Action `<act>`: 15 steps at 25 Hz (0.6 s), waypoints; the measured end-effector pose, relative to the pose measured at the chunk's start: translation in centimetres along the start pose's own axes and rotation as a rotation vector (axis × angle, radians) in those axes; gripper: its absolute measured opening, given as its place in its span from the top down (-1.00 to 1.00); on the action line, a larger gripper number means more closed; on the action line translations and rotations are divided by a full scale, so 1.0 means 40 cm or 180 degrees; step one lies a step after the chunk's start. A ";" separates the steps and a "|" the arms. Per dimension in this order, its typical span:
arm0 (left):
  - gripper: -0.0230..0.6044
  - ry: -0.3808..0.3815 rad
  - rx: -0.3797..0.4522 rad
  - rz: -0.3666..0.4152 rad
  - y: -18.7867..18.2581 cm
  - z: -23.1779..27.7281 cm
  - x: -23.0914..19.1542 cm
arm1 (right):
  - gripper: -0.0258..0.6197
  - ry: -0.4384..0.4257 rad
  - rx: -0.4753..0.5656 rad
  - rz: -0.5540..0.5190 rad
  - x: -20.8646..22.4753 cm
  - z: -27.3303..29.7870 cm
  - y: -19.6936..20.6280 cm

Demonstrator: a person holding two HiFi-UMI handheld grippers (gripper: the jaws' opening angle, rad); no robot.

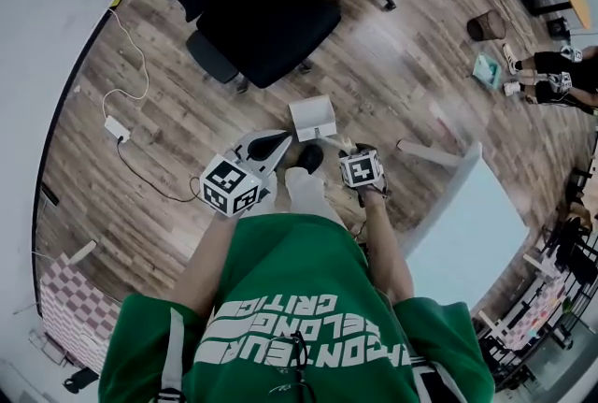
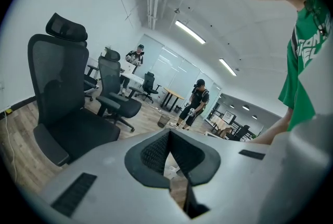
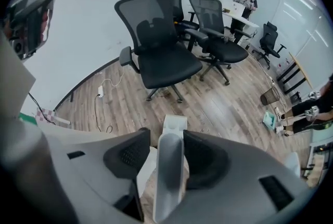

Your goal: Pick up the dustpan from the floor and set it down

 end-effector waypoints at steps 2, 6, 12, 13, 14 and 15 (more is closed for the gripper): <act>0.92 -0.0043 0.0014 -0.0027 -0.002 0.001 -0.007 | 0.35 -0.0035 -0.0160 0.0030 0.007 0.032 0.005; 0.92 -0.0122 0.0050 -0.0065 -0.008 -0.004 -0.018 | 0.35 -0.0046 -0.0349 0.0005 0.030 0.081 0.009; 0.92 -0.0276 0.0097 -0.0112 -0.012 -0.018 -0.036 | 0.35 -0.0398 -0.0476 0.0101 0.019 0.132 0.014; 0.92 -0.0298 0.0105 -0.0119 -0.011 -0.020 -0.038 | 0.35 -0.0397 -0.0449 0.0121 0.025 0.133 0.008; 0.92 -0.0316 0.0113 -0.0127 -0.010 -0.022 -0.040 | 0.35 -0.0388 -0.0457 0.0116 0.028 0.135 0.006; 0.92 -0.0334 0.0122 -0.0134 -0.009 -0.024 -0.043 | 0.35 -0.0390 -0.0480 0.0096 0.027 0.137 0.003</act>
Point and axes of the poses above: the fingertips, and each gripper's own axes: z forward along the fingers, x to its right, y out of its underside, the point moved 2 cm from there along -z, backward along the fingers, and after that the axes turned 7 degrees about -y, right-handed, at the moved point
